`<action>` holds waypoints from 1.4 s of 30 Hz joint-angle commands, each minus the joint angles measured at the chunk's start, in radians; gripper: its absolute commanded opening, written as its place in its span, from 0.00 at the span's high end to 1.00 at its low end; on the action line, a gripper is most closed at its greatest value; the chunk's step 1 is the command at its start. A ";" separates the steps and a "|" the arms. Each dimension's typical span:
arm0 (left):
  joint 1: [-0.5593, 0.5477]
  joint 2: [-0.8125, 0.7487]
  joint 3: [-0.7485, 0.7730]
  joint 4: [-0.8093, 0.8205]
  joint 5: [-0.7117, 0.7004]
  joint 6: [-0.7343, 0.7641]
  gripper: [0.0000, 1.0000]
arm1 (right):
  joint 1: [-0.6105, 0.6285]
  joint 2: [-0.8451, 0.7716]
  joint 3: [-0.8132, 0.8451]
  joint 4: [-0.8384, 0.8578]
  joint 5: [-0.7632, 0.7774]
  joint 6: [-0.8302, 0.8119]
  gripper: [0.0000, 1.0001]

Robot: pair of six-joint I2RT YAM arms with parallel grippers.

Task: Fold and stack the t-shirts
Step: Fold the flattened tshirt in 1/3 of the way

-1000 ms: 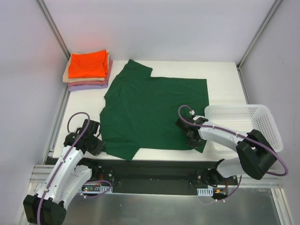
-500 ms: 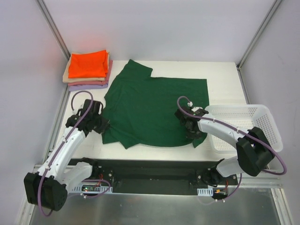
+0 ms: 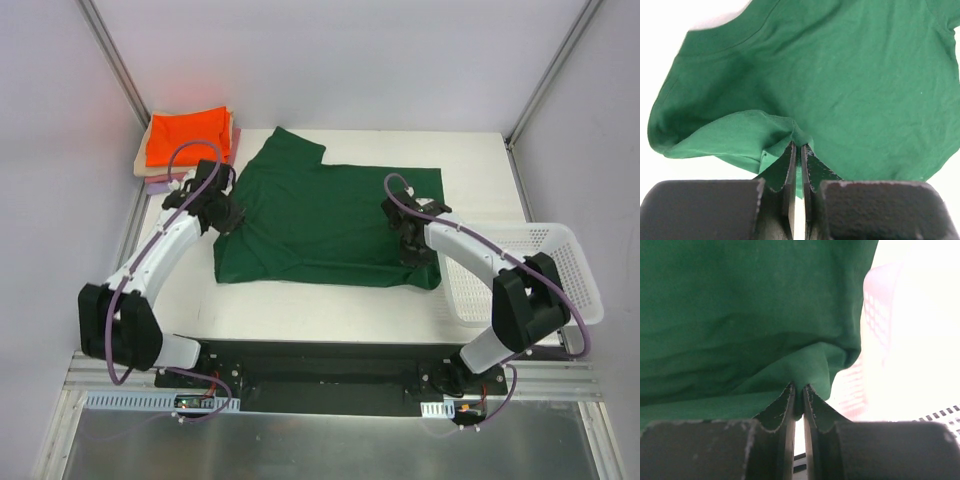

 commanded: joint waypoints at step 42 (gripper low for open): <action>-0.001 0.335 0.146 0.097 0.187 0.335 0.01 | -0.124 0.241 0.385 -0.045 -0.131 -0.446 0.04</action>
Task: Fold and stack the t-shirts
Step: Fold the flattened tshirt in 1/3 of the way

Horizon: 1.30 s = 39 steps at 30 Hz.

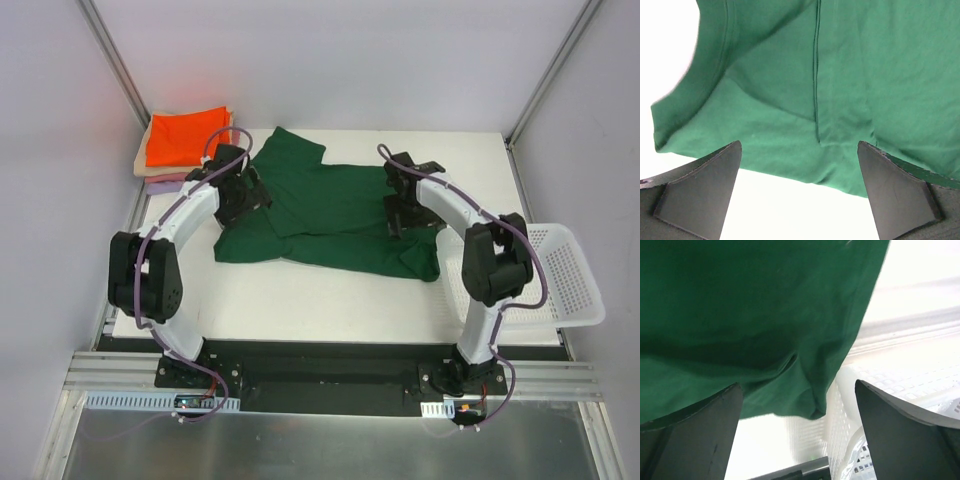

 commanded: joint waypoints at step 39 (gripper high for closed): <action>0.243 -0.250 -0.619 0.121 -0.099 -0.025 0.01 | 0.360 -0.092 -0.295 0.053 0.032 0.241 0.06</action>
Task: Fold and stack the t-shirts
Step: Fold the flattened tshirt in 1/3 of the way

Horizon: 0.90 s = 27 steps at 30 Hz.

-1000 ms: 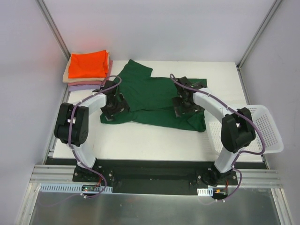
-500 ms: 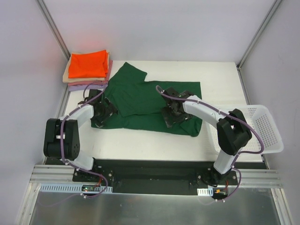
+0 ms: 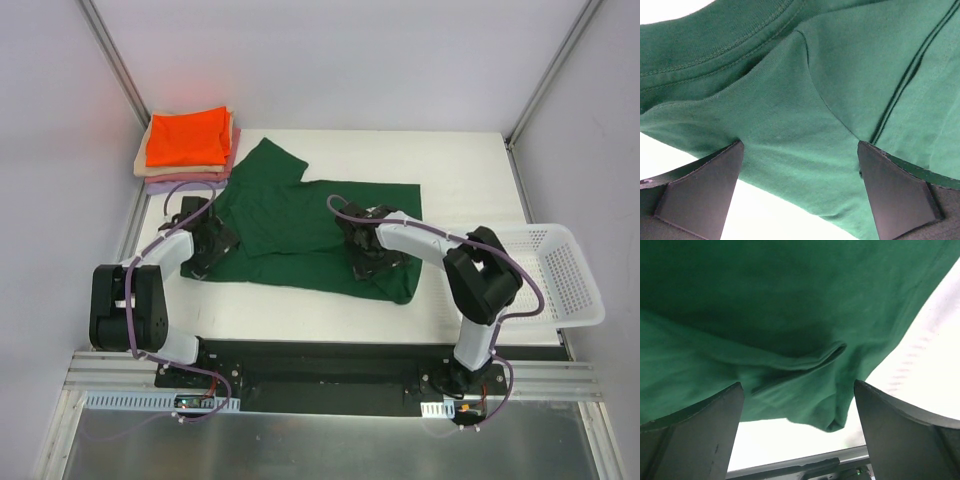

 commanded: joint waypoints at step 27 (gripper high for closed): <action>0.066 -0.004 -0.026 -0.120 -0.155 0.030 0.01 | -0.077 -0.211 -0.007 -0.172 0.169 -0.106 0.03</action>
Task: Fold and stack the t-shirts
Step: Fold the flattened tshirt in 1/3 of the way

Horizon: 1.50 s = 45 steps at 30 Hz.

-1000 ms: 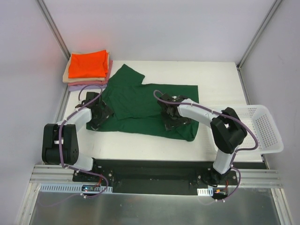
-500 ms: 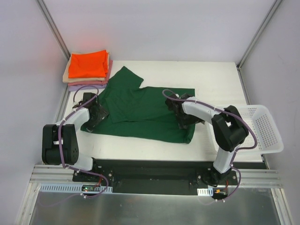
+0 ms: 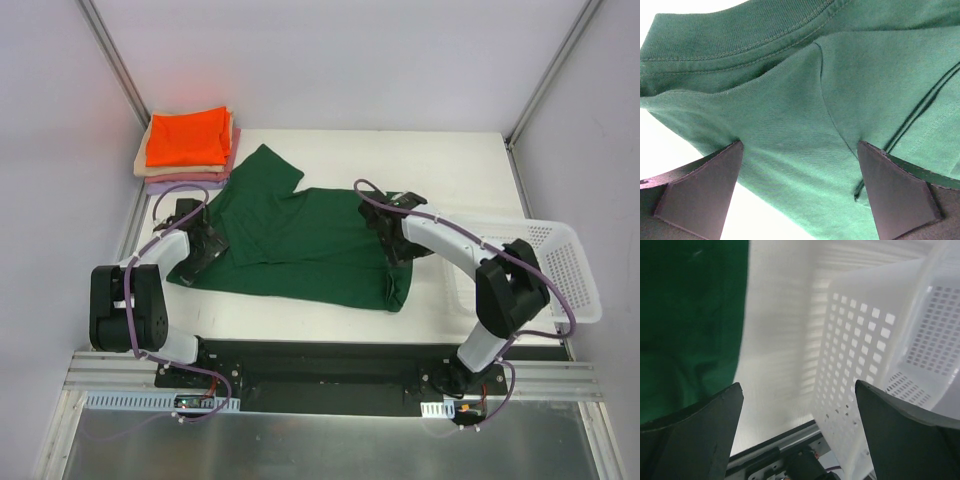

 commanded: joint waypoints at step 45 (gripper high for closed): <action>0.040 -0.001 -0.024 -0.072 -0.076 -0.007 0.01 | 0.424 0.107 -0.251 0.149 -0.154 0.270 0.73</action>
